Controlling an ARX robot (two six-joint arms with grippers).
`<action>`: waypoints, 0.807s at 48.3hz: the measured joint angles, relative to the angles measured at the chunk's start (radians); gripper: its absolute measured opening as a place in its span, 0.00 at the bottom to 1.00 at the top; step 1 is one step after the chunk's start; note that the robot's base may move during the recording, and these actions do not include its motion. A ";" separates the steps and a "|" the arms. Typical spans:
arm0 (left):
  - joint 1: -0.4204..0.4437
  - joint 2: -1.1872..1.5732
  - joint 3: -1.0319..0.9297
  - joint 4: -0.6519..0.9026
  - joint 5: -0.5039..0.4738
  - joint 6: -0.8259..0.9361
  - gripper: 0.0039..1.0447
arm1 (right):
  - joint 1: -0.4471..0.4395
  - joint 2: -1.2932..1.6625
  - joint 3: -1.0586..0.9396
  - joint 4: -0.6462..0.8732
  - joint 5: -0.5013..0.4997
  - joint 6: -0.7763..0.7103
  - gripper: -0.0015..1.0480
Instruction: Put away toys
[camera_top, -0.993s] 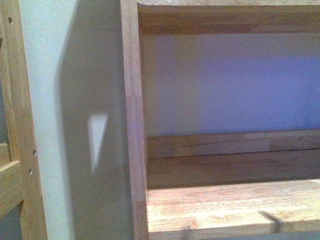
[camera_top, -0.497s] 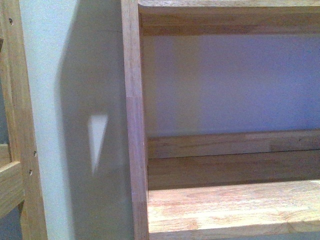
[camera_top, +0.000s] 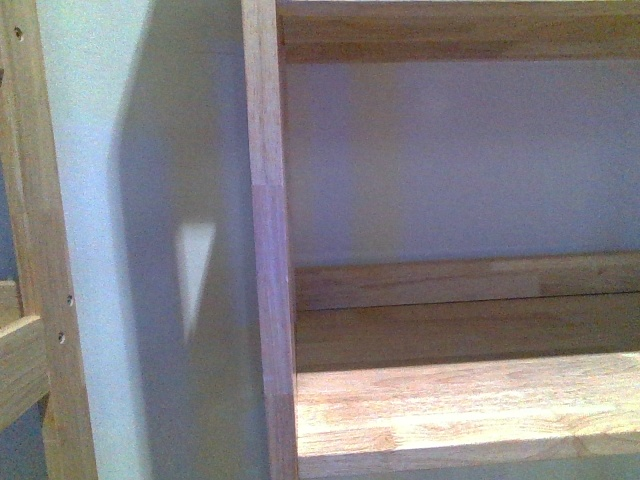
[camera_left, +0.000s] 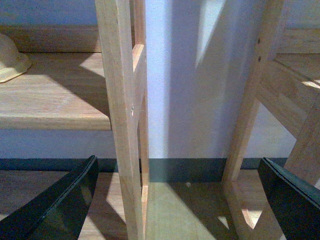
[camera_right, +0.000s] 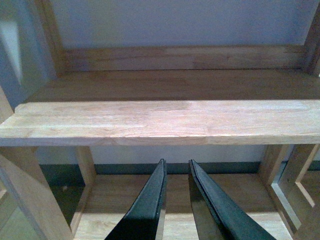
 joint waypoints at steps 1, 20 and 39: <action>0.000 0.000 0.000 0.000 0.000 0.000 0.95 | 0.000 -0.004 -0.008 0.003 0.000 0.000 0.18; 0.000 0.000 0.000 0.000 0.000 0.000 0.95 | -0.003 -0.073 -0.109 0.035 0.000 0.000 0.18; 0.000 0.000 0.000 0.000 0.000 0.000 0.95 | -0.003 -0.113 -0.156 0.046 0.000 0.000 0.18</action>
